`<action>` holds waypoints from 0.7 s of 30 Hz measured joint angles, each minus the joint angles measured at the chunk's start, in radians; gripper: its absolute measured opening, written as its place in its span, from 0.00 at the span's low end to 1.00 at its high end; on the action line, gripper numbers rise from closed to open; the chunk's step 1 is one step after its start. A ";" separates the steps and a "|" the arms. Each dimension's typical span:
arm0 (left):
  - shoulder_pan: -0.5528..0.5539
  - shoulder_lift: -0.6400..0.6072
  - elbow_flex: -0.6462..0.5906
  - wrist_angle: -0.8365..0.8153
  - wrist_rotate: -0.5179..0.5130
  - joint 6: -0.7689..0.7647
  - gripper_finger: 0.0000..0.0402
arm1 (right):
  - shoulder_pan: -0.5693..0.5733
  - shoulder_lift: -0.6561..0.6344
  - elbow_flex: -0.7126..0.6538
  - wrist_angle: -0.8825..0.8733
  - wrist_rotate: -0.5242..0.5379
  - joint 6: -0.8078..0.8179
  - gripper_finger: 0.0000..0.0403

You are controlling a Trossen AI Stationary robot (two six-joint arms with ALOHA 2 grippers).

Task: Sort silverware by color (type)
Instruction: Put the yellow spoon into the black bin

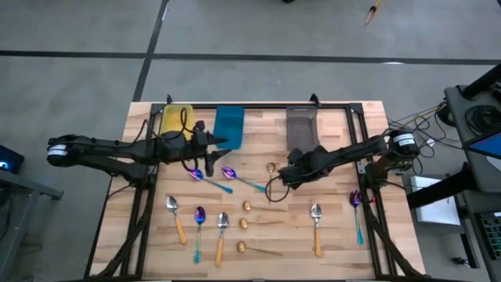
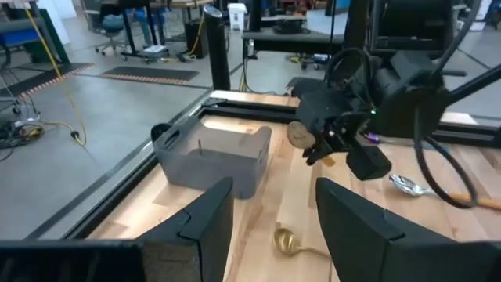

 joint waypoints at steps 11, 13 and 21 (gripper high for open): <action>0.000 -0.084 0.000 -0.016 0.000 0.077 0.40 | -0.002 0.013 -0.131 0.233 -0.030 0.008 0.15; 0.000 -0.088 0.000 -0.032 0.000 0.078 0.40 | -0.002 0.013 -0.129 0.257 -0.045 0.003 0.17; 0.000 -0.073 0.000 -0.065 0.001 0.098 0.40 | -0.021 0.006 -0.015 0.150 -0.145 0.001 0.20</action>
